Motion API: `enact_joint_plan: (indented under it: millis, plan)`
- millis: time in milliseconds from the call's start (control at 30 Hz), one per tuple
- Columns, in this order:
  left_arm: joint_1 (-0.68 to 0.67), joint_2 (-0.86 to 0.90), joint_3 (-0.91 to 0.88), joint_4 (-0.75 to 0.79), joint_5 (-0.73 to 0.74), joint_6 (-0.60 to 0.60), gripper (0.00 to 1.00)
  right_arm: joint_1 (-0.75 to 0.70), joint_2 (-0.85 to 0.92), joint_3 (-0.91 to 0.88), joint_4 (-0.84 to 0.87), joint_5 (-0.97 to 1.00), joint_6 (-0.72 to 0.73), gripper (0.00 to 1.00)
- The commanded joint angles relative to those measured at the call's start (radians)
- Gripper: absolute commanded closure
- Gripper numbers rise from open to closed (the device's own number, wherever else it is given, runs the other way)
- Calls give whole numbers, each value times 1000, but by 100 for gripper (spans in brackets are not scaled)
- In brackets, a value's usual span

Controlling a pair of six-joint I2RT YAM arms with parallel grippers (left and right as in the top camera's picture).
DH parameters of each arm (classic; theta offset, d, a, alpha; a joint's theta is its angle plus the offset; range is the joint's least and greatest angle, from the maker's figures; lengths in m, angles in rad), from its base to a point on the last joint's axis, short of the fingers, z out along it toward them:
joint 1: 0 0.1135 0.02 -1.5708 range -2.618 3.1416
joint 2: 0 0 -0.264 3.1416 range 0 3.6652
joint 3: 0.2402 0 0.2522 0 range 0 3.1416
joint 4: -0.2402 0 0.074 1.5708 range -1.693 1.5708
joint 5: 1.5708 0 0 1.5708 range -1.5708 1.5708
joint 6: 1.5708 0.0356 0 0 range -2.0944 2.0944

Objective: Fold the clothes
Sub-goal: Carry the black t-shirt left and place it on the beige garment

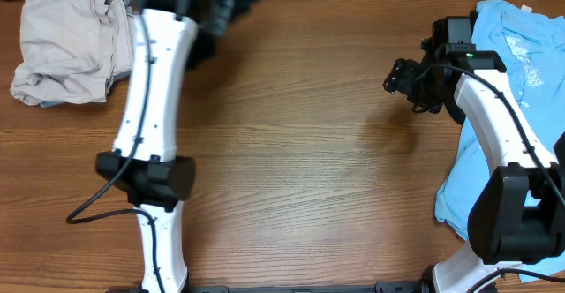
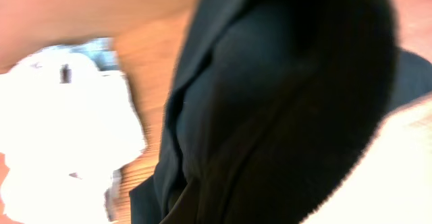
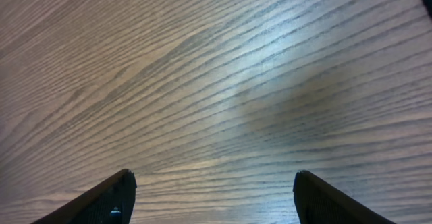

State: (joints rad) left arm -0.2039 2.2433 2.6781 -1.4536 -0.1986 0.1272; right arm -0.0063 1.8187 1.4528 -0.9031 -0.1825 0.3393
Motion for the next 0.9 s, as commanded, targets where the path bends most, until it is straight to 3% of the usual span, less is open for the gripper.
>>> enact_joint_plan:
  millis: [0,200,500,867]
  plan:
    - [103,-11,83,0,-145,8,96,-2,-19,20,-7,5,-4,21]
    - [249,-7,85,78,-258,9,96,-2,-19,20,-23,5,-4,21]
    - [481,21,26,364,-144,90,96,-2,-19,20,-50,5,-4,22]
    - [569,208,22,495,-146,91,96,0,-19,20,-53,5,-3,22]
